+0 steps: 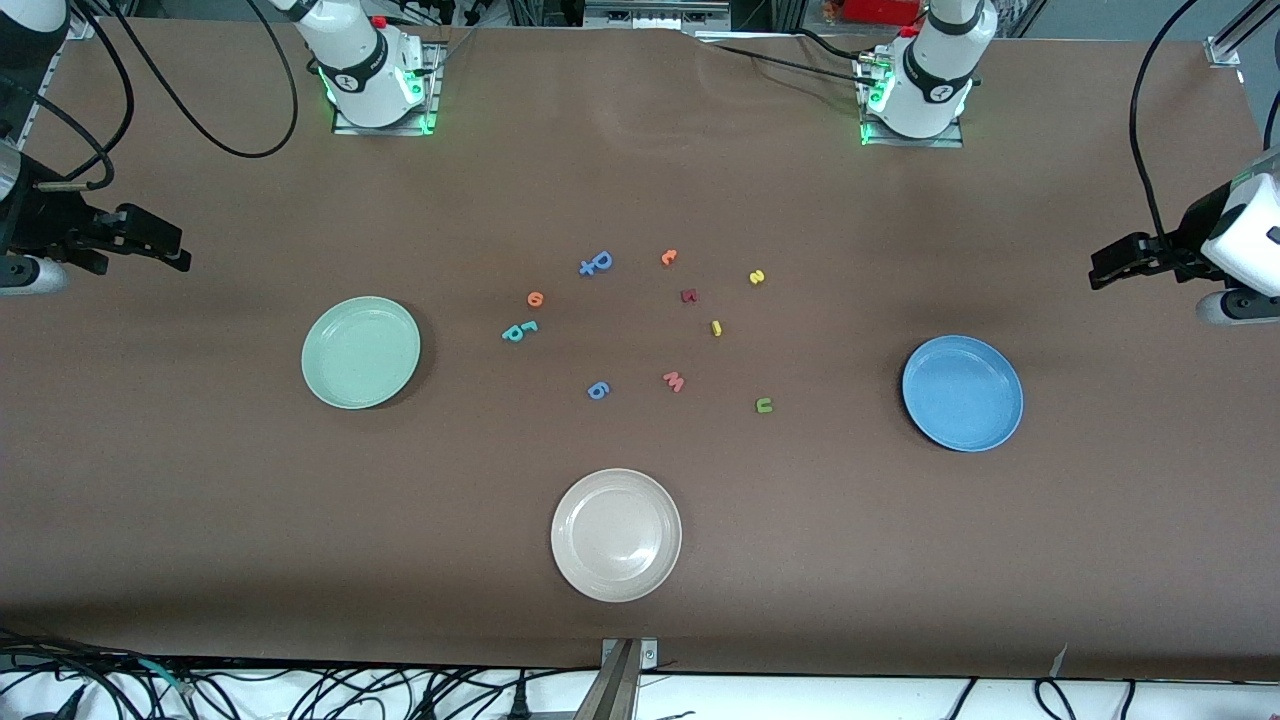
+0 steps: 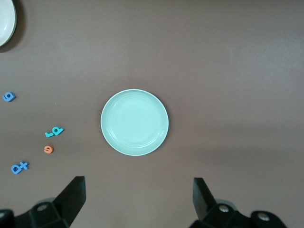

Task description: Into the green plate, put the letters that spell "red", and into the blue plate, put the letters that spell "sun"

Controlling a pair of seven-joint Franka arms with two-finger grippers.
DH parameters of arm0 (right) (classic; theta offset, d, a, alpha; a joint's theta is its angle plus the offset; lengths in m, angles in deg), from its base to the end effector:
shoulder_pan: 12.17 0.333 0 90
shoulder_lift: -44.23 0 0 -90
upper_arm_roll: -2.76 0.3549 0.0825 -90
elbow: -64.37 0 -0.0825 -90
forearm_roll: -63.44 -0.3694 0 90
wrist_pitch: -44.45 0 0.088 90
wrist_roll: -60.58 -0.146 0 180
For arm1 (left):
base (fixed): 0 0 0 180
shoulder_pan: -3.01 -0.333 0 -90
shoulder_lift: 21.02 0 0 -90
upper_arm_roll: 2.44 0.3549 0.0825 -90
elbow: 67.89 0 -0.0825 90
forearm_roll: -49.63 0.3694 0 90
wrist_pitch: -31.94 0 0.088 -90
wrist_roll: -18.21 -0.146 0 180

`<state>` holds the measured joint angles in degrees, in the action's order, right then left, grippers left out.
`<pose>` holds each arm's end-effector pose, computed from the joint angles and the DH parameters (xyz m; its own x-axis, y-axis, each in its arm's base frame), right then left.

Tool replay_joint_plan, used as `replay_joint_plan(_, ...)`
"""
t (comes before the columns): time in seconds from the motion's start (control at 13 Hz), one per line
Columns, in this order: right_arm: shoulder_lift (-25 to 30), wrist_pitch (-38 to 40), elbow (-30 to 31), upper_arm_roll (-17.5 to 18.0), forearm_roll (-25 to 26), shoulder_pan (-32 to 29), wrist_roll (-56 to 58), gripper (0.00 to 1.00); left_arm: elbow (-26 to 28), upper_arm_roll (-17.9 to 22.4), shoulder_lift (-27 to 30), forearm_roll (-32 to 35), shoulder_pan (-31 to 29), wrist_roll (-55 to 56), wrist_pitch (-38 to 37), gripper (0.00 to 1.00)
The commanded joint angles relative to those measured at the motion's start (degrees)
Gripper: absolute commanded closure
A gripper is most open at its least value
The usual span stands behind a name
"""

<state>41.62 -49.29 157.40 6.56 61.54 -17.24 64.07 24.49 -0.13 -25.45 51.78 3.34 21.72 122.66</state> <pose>0.5573 -0.0085 0.5809 0.9989 0.0366 -0.0308 0.0354 -0.9987 -0.0380 0.5578 0.0239 0.5642 0.9901 0.0952 -0.1034 0.0907 -0.9948 -0.0468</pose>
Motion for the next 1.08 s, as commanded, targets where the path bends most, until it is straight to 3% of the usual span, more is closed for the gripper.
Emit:
replay_joint_plan(0.0, -0.21, -0.21, -0.66, 0.25, 1.11, -0.02, 0.29, 0.00, -2.46, 0.16, -0.94, -0.83, 0.29, 0.18, -0.28, 0.00)
replay_joint_plan(1.0, -0.12, -0.03, -0.66, 0.33, 1.20, 0.07, 0.37, 0.00, -3.70, 0.07, -1.64, -0.83, 0.38, -0.35, -0.28, 0.00)
